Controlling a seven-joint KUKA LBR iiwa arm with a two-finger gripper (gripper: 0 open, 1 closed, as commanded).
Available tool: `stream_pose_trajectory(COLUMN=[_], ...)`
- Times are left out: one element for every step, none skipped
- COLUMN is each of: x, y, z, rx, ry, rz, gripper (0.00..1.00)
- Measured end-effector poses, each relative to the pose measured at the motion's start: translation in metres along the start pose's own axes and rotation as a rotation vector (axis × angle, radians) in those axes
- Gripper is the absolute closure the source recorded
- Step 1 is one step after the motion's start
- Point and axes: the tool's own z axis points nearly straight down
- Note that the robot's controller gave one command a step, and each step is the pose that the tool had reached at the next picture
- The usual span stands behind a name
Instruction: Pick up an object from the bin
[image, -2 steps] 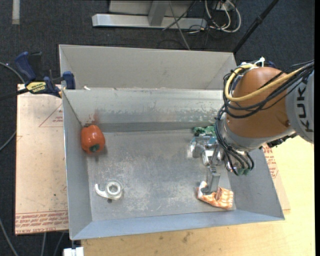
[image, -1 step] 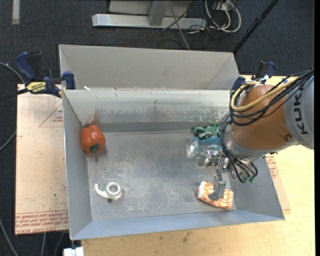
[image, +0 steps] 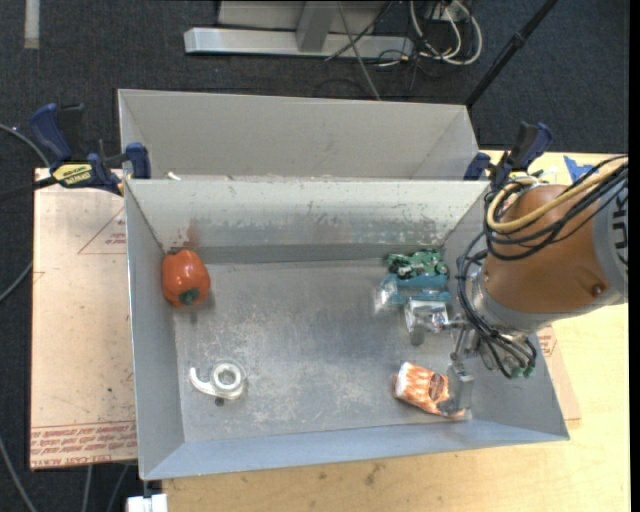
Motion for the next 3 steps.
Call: stream_pose_trajectory(x=[0.005, 0.004, 0.005], y=[-0.009, -0.023, -0.019], z=[0.007, 0.084, 0.08], rx=[0.001, 0.0, 0.0], ry=[-0.003, -0.002, -0.003], rz=[0.095, 0.137, 0.215], gripper=[0.0, 0.0, 1.0])
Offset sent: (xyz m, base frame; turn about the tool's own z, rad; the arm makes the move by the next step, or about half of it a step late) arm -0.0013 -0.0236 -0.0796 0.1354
